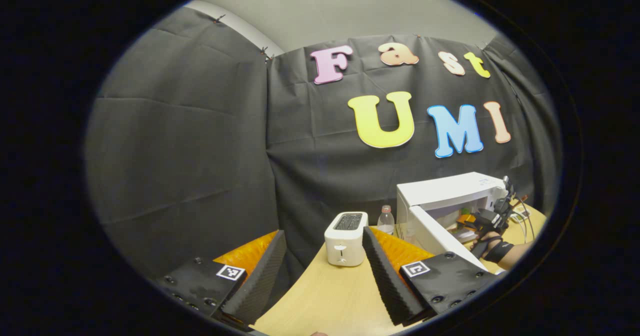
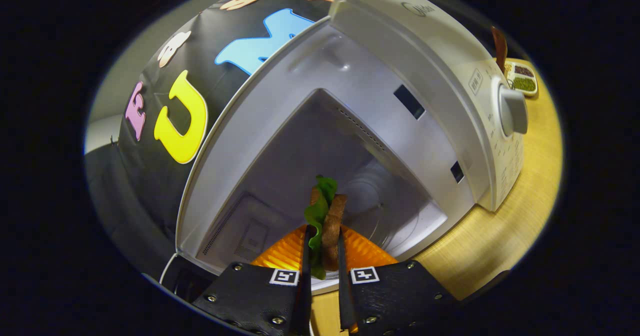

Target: Open the microwave oven with the left hand, put the food in, and close the microwave oven.

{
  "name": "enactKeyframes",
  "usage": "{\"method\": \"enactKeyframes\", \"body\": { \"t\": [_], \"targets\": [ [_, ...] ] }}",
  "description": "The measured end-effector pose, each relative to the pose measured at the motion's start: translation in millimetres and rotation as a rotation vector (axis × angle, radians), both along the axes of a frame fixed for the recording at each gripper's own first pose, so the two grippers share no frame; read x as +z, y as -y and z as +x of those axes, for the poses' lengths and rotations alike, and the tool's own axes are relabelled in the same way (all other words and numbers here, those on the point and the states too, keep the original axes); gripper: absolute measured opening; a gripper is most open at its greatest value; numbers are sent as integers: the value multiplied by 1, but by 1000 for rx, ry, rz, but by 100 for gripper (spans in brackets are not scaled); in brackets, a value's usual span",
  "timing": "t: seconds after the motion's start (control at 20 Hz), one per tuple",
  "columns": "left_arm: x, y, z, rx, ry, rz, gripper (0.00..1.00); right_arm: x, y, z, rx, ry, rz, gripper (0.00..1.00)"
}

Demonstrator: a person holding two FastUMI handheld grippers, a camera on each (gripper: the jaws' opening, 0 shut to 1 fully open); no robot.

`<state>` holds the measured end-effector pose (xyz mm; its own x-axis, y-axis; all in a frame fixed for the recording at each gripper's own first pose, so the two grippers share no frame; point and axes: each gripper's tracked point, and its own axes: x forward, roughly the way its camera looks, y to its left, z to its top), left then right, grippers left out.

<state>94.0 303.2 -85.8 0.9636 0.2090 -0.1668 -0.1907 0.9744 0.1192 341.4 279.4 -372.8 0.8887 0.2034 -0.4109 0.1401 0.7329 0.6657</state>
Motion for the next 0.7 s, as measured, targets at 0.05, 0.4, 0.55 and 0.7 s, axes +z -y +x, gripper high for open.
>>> {"method": "enactKeyframes", "body": {
  "t": [0.05, 0.4, 0.55, 0.7],
  "targets": [
    [0, -1, 0, 0, 1, 4, 98, -5, 6, 1, -13, -20, -52, 28],
    [-9, 6, -1, 0, 2, -12, 100, -12, 23, -18, 28, -56, -303, 98],
    [-14, 16, 0, -6, 6, -27, 99, 19, 25, -31, 83, 10, -370, 98],
    [-26, 28, 0, -12, 3, -52, 100, 56, 30, -55, 150, 72, -420, 98]
  ]
}}
